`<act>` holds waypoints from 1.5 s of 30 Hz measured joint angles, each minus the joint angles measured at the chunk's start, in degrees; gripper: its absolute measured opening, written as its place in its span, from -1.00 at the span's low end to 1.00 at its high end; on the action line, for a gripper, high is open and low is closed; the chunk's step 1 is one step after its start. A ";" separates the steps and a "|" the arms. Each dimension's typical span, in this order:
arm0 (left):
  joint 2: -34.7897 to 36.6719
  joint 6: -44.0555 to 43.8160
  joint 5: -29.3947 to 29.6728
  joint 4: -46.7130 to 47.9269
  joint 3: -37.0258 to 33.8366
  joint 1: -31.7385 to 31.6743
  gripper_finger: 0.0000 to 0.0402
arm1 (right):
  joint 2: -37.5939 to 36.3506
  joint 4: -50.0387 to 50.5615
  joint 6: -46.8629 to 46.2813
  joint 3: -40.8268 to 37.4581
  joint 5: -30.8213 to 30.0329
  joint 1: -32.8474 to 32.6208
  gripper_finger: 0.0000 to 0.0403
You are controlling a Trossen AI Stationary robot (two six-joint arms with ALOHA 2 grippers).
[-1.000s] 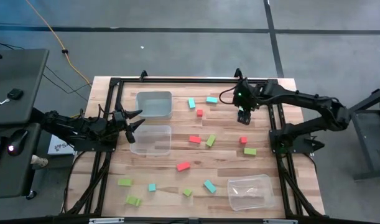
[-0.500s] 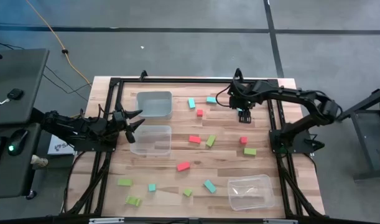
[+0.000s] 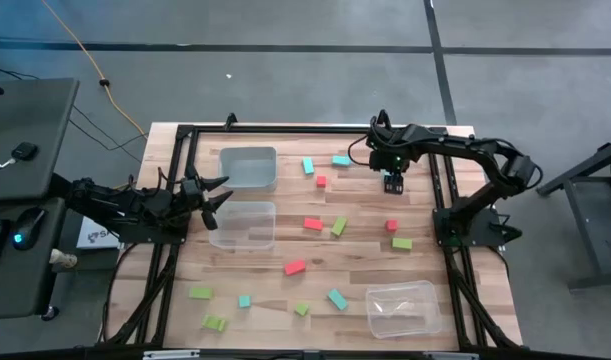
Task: Sort & place blocks by color
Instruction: Put the blue block into the bottom transparent bin
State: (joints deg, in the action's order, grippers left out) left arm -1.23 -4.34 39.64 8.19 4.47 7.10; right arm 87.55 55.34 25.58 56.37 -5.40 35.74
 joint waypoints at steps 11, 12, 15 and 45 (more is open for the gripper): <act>0.00 0.00 0.00 -0.45 0.00 0.00 -0.23 | 1.71 -4.12 0.14 0.01 2.59 2.19 0.11; 0.00 0.00 0.00 -0.36 0.00 0.00 -0.23 | 2.18 -4.10 0.24 0.01 2.61 2.19 0.11; 0.01 0.00 0.02 -0.33 0.00 0.00 -0.23 | 3.94 -3.82 0.20 0.01 2.46 2.17 0.11; 0.00 -0.04 0.24 -0.31 0.00 0.00 -0.23 | 10.30 -2.86 -7.22 0.01 2.06 2.17 -0.47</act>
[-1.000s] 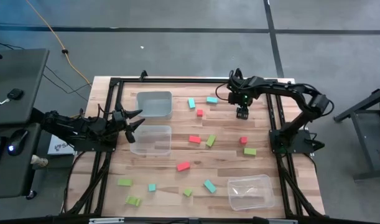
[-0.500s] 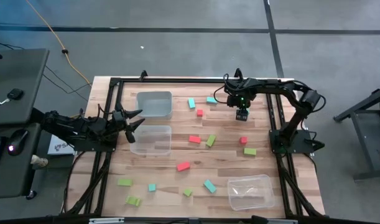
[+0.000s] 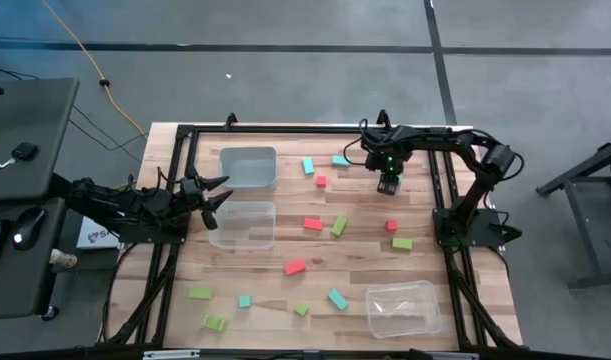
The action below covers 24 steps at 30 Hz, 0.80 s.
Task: Sort & place blocks by color
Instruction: Put the blue block into the bottom transparent bin
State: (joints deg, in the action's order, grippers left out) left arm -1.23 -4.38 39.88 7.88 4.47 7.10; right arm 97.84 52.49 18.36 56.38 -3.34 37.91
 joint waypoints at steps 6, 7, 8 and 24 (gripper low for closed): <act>0.00 -0.03 -0.02 0.00 -0.02 -0.01 -0.23 | 0.19 4.76 -4.79 2.00 1.45 -0.07 -0.47; 0.00 0.02 -0.02 0.00 0.00 0.02 -0.23 | 0.17 5.76 -5.67 2.75 2.06 -0.07 -0.47; 0.00 0.02 -0.02 0.00 -0.02 0.00 -0.23 | 0.17 6.61 -6.31 3.48 2.75 -0.07 -0.47; 0.00 0.02 -0.02 0.00 -0.02 0.02 -0.23 | 0.10 13.30 -14.52 23.83 10.64 -8.30 -0.47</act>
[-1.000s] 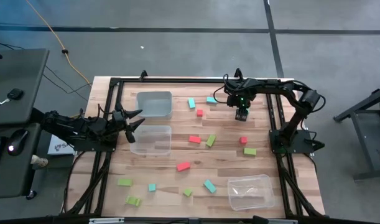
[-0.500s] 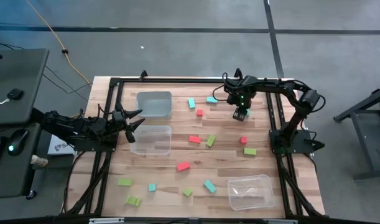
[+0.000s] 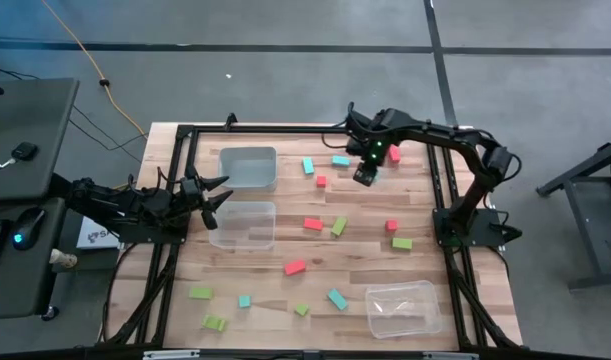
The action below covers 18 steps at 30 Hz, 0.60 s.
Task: Sort & place blocks by color
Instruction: Put the blue block into the bottom transparent bin
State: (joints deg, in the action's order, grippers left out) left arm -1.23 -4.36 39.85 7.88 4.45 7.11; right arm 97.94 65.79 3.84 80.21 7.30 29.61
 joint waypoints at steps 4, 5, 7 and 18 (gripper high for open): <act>0.00 0.00 -0.02 0.00 0.02 -0.02 -0.23 | -0.01 0.46 -0.92 6.66 -2.31 -3.34 -0.47; 0.00 -0.02 -0.02 0.00 0.02 -0.02 -0.23 | 0.00 0.73 -1.05 8.23 -3.22 -4.11 -0.47; 0.00 -0.03 -0.02 0.00 0.01 0.00 -0.23 | -0.01 1.51 -1.16 11.37 -4.32 -5.63 -0.47; 0.00 -0.02 -0.02 0.00 0.00 -0.02 -0.23 | -0.03 9.40 -7.50 22.89 -10.76 -14.25 -0.47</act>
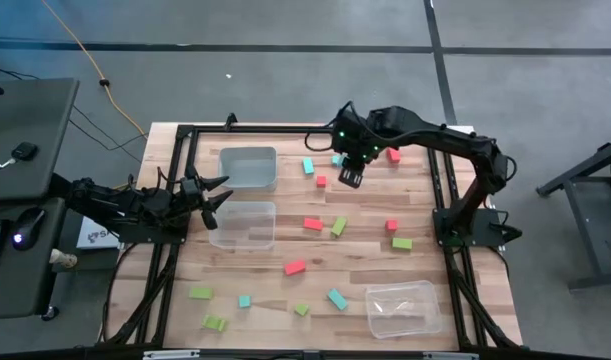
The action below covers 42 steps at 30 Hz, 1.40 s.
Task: Sort & place blocks by color
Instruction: Put the blue block into the bottom transparent bin
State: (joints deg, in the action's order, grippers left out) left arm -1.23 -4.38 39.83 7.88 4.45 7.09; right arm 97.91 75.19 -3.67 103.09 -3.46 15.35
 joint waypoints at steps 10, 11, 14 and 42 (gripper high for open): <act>0.00 0.02 0.00 0.00 0.00 0.02 -0.23 | -2.87 3.51 -10.18 -3.80 -2.99 -9.69 -0.47; 0.00 0.02 0.00 0.00 0.02 0.02 -0.23 | -3.30 3.78 -11.52 -4.56 -2.94 -10.66 -0.47; 0.00 0.02 0.00 0.00 0.02 0.00 -0.23 | -4.67 3.77 -15.81 -7.16 -2.59 -13.65 -0.47; 0.00 -0.05 -0.17 -0.02 0.02 0.00 -0.23 | -14.73 -7.11 -57.18 -27.60 -0.31 -49.00 -0.47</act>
State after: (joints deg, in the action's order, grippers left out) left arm -1.23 -4.44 39.66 7.86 4.47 7.09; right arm 83.18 68.07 -60.85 75.49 -3.77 -33.65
